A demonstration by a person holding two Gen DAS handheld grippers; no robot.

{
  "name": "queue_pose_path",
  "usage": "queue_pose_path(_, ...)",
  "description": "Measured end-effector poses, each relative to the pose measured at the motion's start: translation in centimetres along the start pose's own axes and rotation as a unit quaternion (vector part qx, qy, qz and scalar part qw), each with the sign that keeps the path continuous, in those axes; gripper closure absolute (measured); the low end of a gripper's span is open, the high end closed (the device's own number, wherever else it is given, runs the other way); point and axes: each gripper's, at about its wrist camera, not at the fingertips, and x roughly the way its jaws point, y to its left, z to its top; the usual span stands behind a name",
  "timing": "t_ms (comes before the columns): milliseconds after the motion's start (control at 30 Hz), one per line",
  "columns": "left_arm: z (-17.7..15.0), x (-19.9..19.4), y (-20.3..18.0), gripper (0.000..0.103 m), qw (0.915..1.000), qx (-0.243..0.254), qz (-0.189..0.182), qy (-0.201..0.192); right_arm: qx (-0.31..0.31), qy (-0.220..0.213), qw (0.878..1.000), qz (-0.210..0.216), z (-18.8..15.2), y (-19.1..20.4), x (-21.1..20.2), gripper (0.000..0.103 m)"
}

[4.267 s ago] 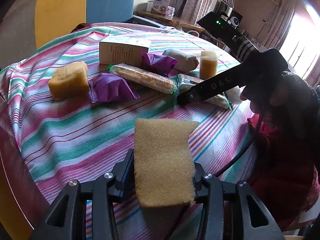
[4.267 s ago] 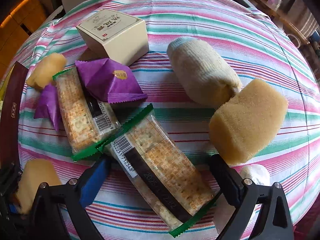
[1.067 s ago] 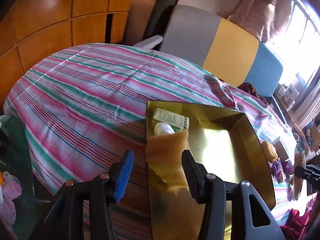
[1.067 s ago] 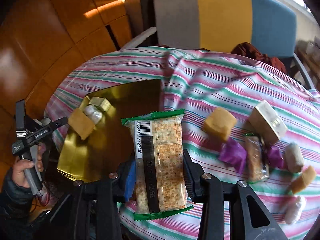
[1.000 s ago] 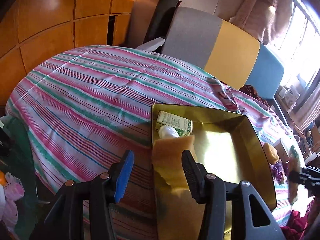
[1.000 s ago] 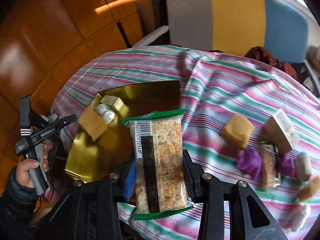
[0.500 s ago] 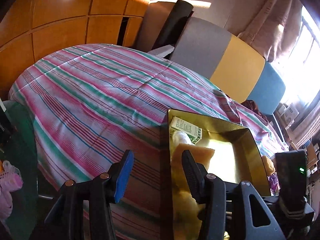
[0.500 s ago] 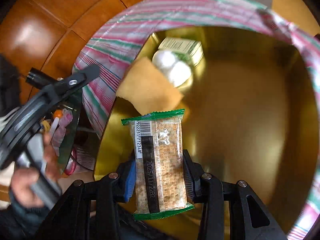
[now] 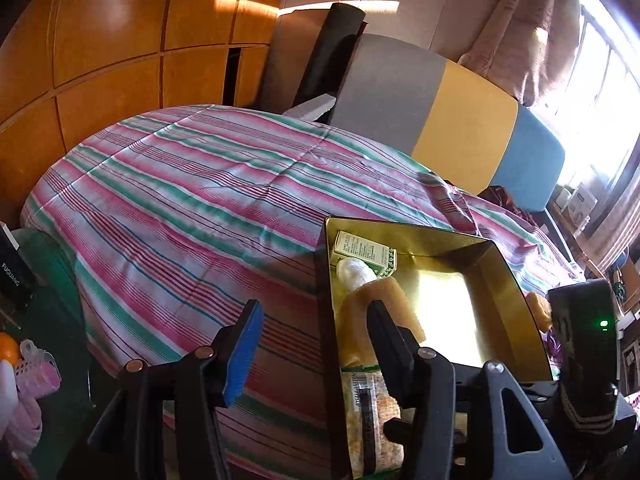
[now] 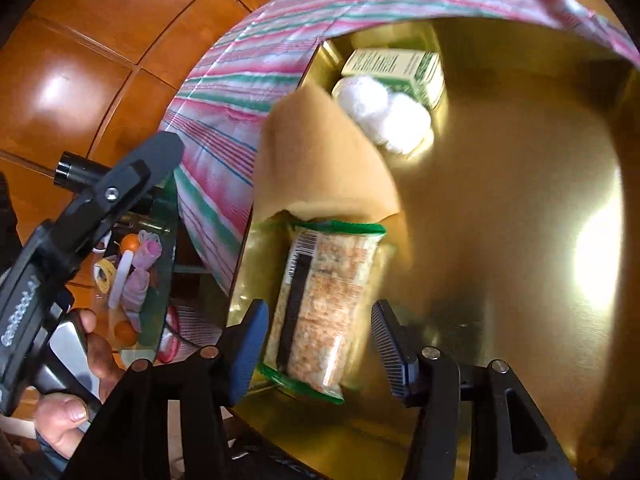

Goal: Organize objects
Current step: 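Release the sponge in the tray with the left gripper while the right drops the cracker packet beside it, then move both grippers from the tray back toward the item pile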

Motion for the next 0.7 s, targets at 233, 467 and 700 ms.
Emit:
queue_pose_path(233, -0.1, -1.1, -2.5, 0.049, 0.9994, 0.033, 0.002, -0.01, -0.036, -0.073, 0.994, -0.071, -1.7, -0.1, -4.4, 0.025)
queue_pose_path(467, -0.9, -1.6, -6.0, 0.049, 0.997, 0.076, -0.013, -0.006, -0.035, -0.136, 0.983, -0.119, -3.4, -1.9, -9.0, 0.018)
queue_pose_path(700, -1.9, -1.4, -9.4, 0.049, 0.9923, 0.12, -0.028, 0.006, 0.0, -0.178, 0.973, -0.15, -5.1, -5.5, -12.9, 0.01)
